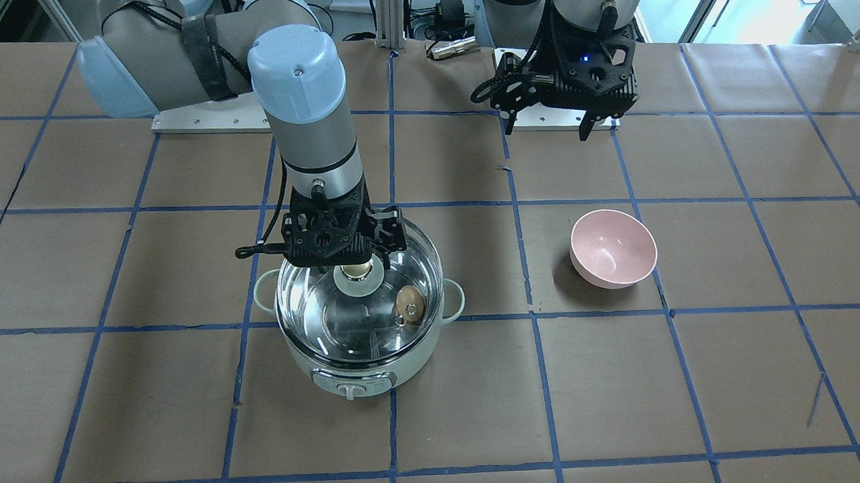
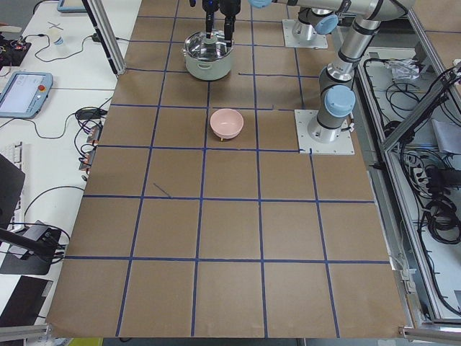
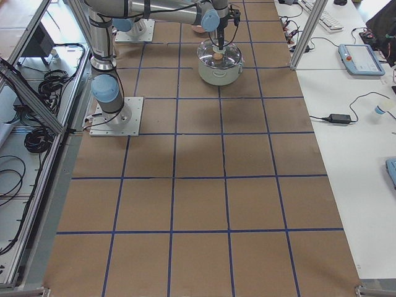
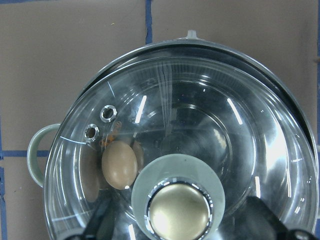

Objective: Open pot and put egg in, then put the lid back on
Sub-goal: 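Hold the lid seated on the pot with the right gripper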

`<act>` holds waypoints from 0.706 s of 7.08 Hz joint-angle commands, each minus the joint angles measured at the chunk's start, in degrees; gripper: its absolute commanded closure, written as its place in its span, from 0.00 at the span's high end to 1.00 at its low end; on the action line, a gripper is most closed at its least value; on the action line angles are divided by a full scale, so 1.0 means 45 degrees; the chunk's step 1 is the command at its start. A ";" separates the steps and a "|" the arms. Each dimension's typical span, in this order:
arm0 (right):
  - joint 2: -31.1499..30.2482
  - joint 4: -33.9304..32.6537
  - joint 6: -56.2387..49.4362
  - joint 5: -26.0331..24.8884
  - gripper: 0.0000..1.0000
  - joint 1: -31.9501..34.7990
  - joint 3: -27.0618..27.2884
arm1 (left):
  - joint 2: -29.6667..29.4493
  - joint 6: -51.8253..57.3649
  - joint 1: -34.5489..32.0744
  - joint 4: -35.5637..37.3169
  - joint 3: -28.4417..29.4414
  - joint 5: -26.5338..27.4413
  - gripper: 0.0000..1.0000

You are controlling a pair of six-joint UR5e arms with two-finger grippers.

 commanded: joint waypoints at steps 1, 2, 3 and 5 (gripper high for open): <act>-0.0392 0.0054 -0.0745 -0.0082 0.99 -0.0740 -0.0186 | 0.0035 -0.0009 -0.0007 -0.0020 -0.0022 -0.0018 1.00; -0.1053 0.0306 -0.0810 -0.0025 1.00 -0.1558 -0.0129 | 0.0093 -0.0009 -0.0027 -0.0078 -0.0003 0.0020 1.00; -0.1678 0.1082 -0.0830 -0.0024 1.00 -0.2301 -0.0090 | 0.0094 -0.0009 -0.0027 -0.0060 0.0036 -0.0018 1.00; -0.2579 0.2819 -0.0849 -0.0082 1.00 -0.2756 -0.0070 | 0.0113 -0.0009 -0.0046 -0.0079 0.0017 0.0001 1.00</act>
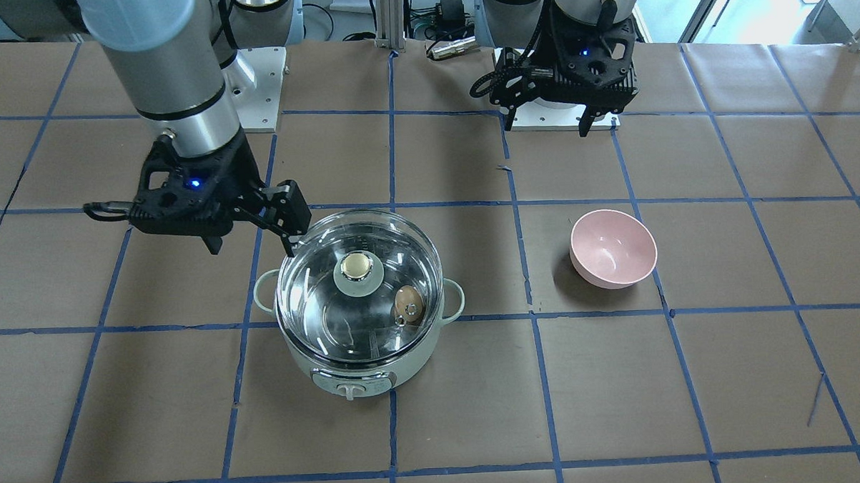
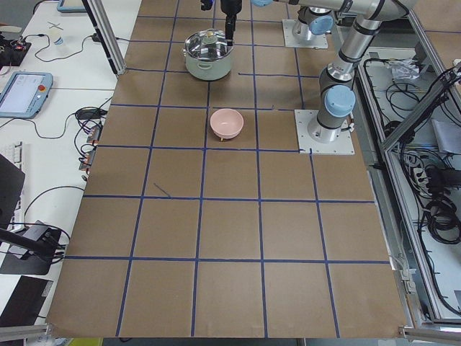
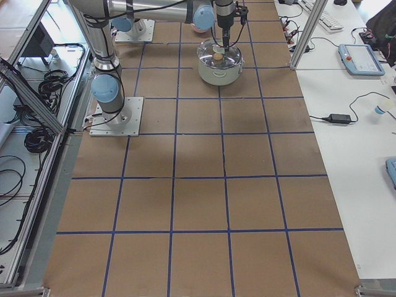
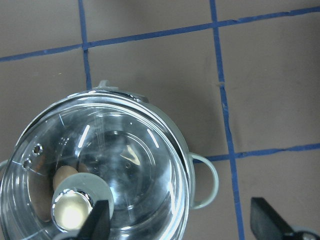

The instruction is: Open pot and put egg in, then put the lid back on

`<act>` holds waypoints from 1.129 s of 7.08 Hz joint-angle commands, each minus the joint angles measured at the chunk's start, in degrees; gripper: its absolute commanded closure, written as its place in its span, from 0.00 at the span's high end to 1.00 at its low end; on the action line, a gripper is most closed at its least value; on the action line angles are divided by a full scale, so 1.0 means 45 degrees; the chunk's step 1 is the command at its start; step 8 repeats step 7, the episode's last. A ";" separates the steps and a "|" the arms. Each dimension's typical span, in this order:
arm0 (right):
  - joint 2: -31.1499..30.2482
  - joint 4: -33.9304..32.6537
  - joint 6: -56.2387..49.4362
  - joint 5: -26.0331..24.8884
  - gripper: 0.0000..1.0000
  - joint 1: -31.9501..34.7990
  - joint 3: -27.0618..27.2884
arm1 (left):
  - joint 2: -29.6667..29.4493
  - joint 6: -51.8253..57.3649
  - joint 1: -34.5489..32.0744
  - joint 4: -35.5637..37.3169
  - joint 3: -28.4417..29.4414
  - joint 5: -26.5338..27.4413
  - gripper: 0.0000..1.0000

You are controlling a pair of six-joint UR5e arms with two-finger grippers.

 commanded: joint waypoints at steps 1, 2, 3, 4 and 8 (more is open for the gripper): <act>-0.0637 0.1077 -0.0027 -0.0517 1.00 -0.0322 0.0012 | 0.0093 0.0019 0.0012 -0.0026 -0.0037 0.0015 1.00; -0.0793 0.1136 -0.0201 -0.0947 1.00 -0.0341 0.0012 | 0.0094 0.0000 0.0031 -0.0007 -0.0038 0.0016 1.00; -0.0853 0.1504 -0.0241 -0.0951 1.00 -0.0341 -0.0007 | 0.0113 0.0000 0.0012 -0.0026 -0.0057 0.0016 1.00; -0.0873 0.1527 -0.0242 -0.0951 1.00 -0.0341 0.0012 | 0.0113 0.0000 0.0012 -0.0007 -0.0057 0.0016 1.00; -0.0873 0.1430 -0.0339 -0.0893 1.00 -0.0244 0.0089 | 0.0113 0.0000 0.0012 -0.0027 -0.0057 0.0016 1.00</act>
